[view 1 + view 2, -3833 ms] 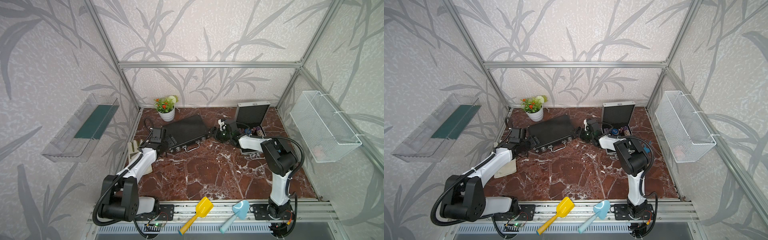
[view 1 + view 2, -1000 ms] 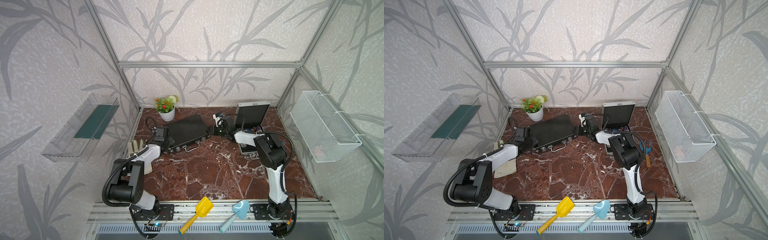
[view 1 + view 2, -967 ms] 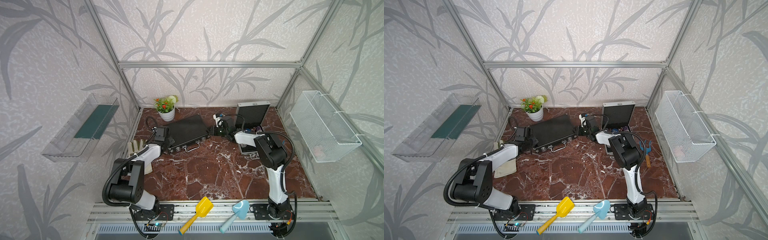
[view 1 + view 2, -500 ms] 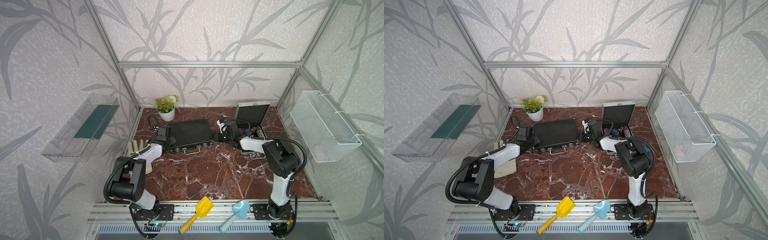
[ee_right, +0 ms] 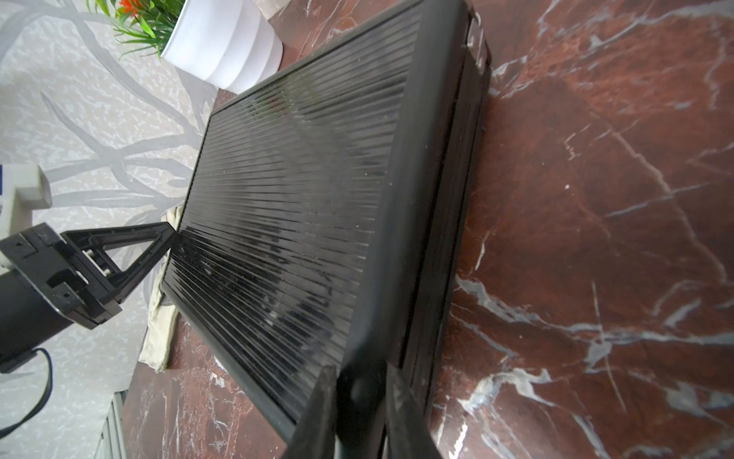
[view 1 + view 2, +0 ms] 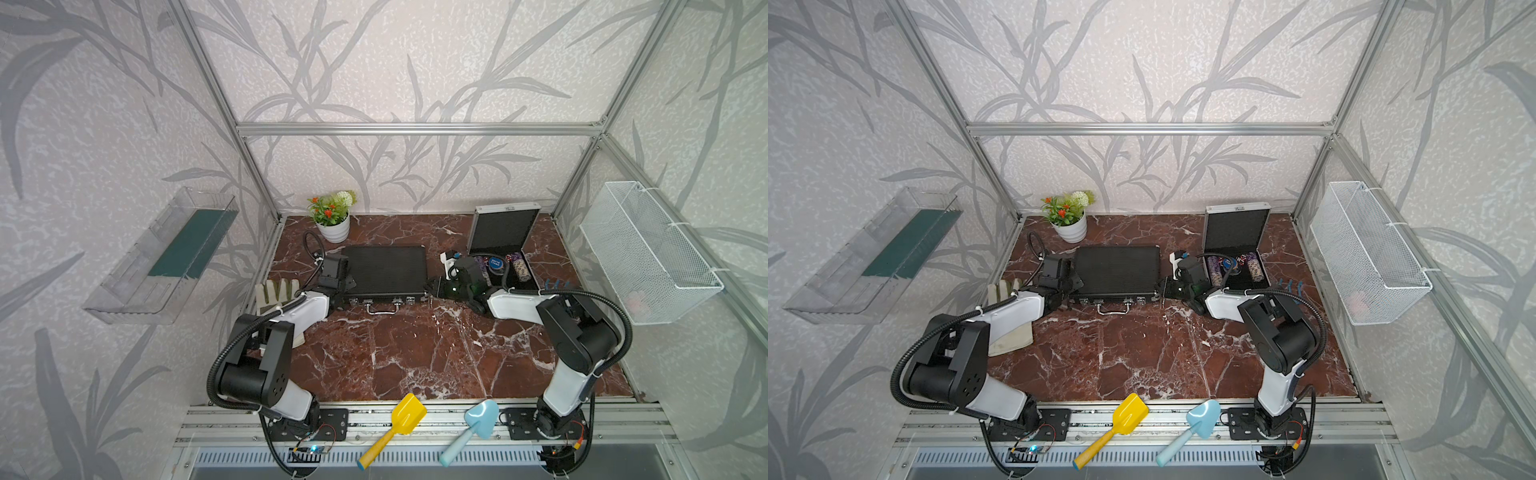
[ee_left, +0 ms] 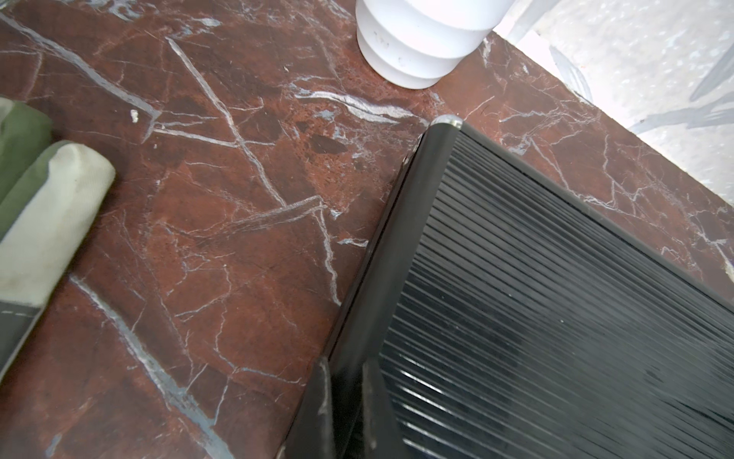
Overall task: Open the poker set cases
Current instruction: Adjust the poker set case at the center of the board.
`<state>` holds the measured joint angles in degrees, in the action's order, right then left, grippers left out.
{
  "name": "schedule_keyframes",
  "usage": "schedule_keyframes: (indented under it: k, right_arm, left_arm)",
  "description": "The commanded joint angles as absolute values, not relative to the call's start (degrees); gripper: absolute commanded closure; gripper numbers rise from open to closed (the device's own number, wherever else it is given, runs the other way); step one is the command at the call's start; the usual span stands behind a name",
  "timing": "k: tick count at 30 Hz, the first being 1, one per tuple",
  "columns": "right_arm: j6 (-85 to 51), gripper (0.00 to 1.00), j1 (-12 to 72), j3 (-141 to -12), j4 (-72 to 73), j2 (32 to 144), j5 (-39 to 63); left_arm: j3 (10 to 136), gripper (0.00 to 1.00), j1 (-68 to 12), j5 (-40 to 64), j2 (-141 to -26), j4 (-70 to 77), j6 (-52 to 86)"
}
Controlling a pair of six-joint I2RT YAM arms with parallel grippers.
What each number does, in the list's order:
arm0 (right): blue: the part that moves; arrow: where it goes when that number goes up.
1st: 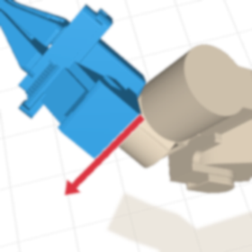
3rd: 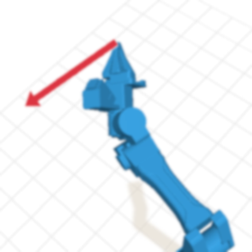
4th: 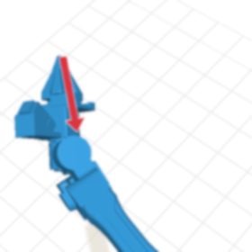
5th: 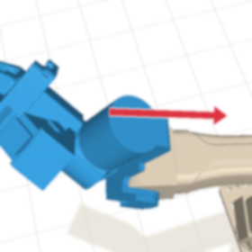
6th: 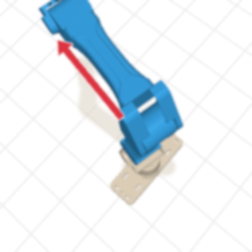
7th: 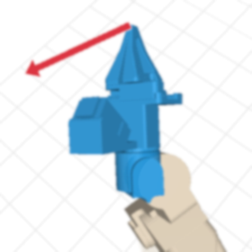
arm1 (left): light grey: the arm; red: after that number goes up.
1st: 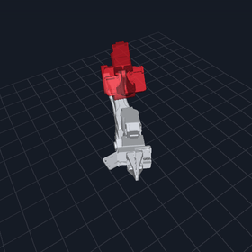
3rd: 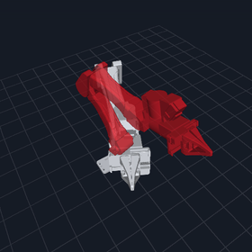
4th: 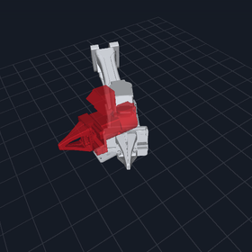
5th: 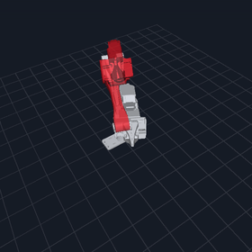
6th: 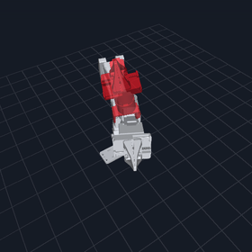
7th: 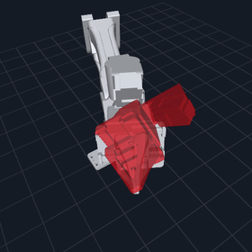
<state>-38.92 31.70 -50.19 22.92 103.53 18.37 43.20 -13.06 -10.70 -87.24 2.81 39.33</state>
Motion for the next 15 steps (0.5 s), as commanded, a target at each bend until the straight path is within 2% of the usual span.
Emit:
schedule_keyframes:
  k: [1,9,12,15]
  right_arm:
    - [-40.1,0.97,38.6,-46.0,12.5,106.5,32.9]
    - [-41.3,0.98,38.2,-41.4,14.2,102.7,31.2]
    - [-41.7,0.93,37.5,-41.4,14.8,103.1,30.6]
    - [-41.3,0.78,36.8,-41.7,14.9,102.6,30.0]
  left_arm:
    - [37.8,0.99,-22.1,14.2,-89.7,-8.6,44.3]
    - [35.6,0.99,-23.9,14.2,-85.3,-8.3,45.9]
    - [39.3,0.99,-23.0,4.5,-82.1,-19.4,40.2]
    - [41.0,0.98,-19.3,3.9,-76.4,-24.0,36.0]
